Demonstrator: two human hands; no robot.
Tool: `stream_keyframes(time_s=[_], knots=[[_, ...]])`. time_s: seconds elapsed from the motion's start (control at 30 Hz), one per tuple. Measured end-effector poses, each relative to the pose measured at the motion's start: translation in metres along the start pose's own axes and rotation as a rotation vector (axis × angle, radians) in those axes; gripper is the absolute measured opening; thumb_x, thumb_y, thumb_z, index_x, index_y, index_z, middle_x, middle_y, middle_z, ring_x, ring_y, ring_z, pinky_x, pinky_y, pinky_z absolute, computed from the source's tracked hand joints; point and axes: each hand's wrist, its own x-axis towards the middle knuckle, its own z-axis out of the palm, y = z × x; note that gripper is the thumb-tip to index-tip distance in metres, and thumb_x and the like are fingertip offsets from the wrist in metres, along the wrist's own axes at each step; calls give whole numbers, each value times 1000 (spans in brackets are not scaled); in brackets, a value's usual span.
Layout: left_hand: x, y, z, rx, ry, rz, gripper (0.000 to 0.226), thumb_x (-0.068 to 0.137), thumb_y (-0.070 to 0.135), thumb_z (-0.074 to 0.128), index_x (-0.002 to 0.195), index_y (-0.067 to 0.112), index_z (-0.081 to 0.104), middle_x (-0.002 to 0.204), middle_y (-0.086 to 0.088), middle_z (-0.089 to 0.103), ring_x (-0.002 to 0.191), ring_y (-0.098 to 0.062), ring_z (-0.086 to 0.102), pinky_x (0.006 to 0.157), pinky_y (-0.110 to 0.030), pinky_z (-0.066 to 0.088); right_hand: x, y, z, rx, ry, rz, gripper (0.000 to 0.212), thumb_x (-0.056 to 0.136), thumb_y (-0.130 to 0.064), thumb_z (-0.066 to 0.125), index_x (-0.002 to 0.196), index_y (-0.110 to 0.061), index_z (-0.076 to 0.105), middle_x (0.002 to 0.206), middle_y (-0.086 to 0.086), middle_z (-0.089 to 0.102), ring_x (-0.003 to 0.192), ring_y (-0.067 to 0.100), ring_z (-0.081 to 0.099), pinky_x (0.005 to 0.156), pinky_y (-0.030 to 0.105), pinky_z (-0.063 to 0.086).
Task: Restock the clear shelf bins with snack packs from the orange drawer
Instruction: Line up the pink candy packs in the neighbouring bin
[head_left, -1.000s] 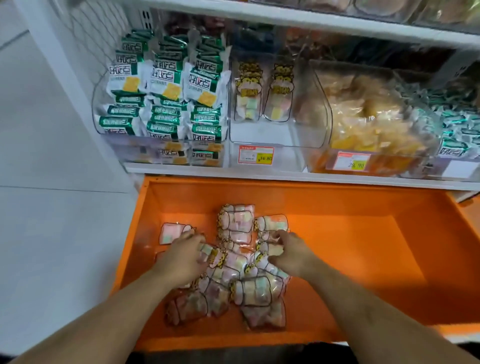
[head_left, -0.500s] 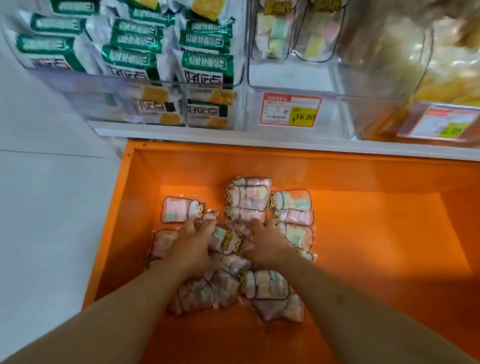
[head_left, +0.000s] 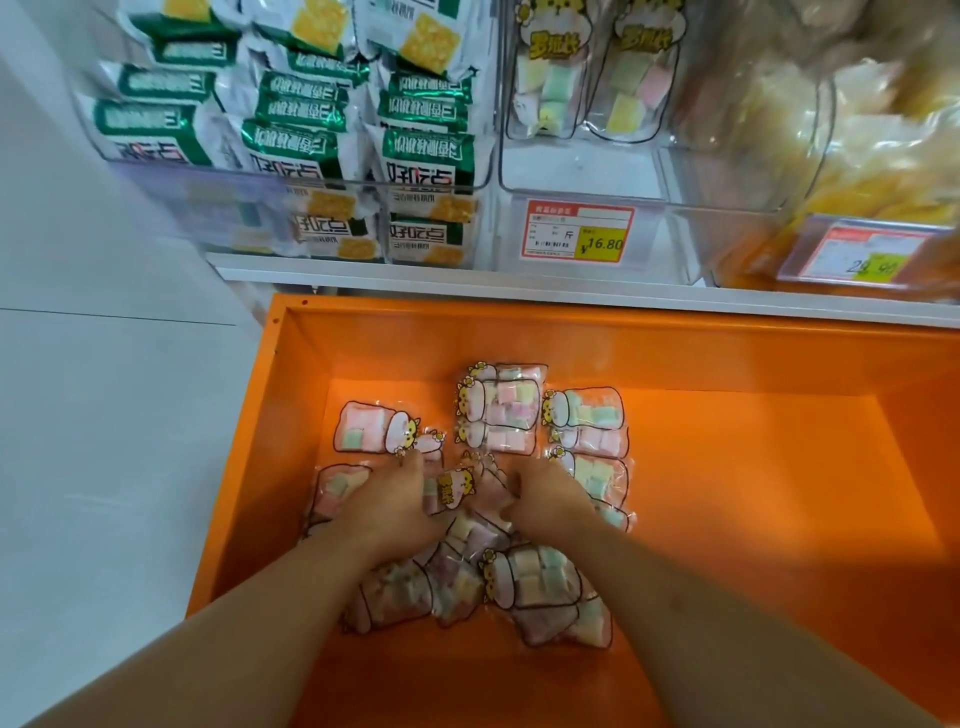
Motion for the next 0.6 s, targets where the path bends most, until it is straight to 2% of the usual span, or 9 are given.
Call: stream_keyframes(time_s=[0.03, 0.1, 0.2, 0.27, 0.3, 0.4, 0.47, 0.53, 0.6], knots=[[-3, 0, -3, -15, -15, -1, 66, 79, 51, 79, 128, 24, 43, 103, 13, 64, 99, -11, 63, 82, -38, 58, -1, 2, -3, 45, 11, 18, 27, 88, -25, 70, 79, -28, 45, 89, 0, 60, 86, 25, 62, 64, 31, 50], [-6, 0, -8, -16, -56, -3, 73, 81, 48, 76, 141, 25, 41, 113, 9, 66, 103, -14, 63, 85, -37, 57, -6, 6, -14, 149, 43, 42, 26, 84, -15, 70, 80, -25, 47, 84, 0, 60, 76, 21, 59, 59, 33, 48], [-15, 6, -12, 18, -150, -20, 51, 95, 45, 55, 140, 20, 56, 134, -6, 64, 114, -23, 63, 94, -35, 54, -16, 10, -35, 283, 57, 50, 23, 85, -11, 74, 95, -17, 53, 80, 1, 58, 65, 16, 53, 52, 29, 45], [-23, 9, -11, -21, -181, -38, 46, 103, 38, 44, 146, 22, 54, 148, -11, 56, 125, -28, 59, 96, -35, 50, -27, 9, -50, 353, 32, 51, 31, 88, -11, 77, 109, -21, 56, 84, 0, 58, 63, 15, 54, 47, 24, 41], [-27, 12, -11, -60, -180, -35, 45, 105, 34, 41, 148, 22, 51, 148, -12, 56, 124, -28, 59, 92, -34, 49, -33, 8, -57, 378, 16, 44, 31, 88, -12, 78, 111, -22, 58, 85, -1, 58, 63, 15, 55, 50, 25, 42], [-42, 31, -25, -234, -121, -6, 38, 109, 28, 36, 143, 18, 52, 116, -5, 67, 87, -18, 61, 62, -27, 41, -56, 0, -81, 436, 6, 3, 20, 88, -8, 77, 86, -16, 59, 76, -1, 52, 60, 13, 54, 60, 27, 44], [-52, 48, -45, -373, -50, -12, 32, 111, 31, 39, 129, 10, 57, 90, 0, 59, 72, -13, 54, 59, -27, 38, -74, -9, -99, 547, 12, -13, 19, 87, -2, 77, 84, -14, 63, 79, 4, 59, 70, 24, 70, 69, 40, 62], [-69, 63, -71, -527, -2, 6, 31, 108, 42, 47, 123, 17, 58, 96, -1, 61, 87, -18, 62, 73, -28, 51, -97, -20, -120, 619, 23, -59, 19, 86, -1, 76, 95, -16, 68, 93, 13, 70, 86, 36, 77, 77, 57, 64], [-91, 78, -97, -701, 6, 44, 34, 99, 52, 56, 126, 32, 58, 117, -1, 64, 109, -27, 65, 92, -49, 59, -121, -33, -140, 641, 51, -112, 26, 89, -1, 73, 111, -13, 65, 107, 21, 69, 91, 37, 77, 75, 54, 65]])
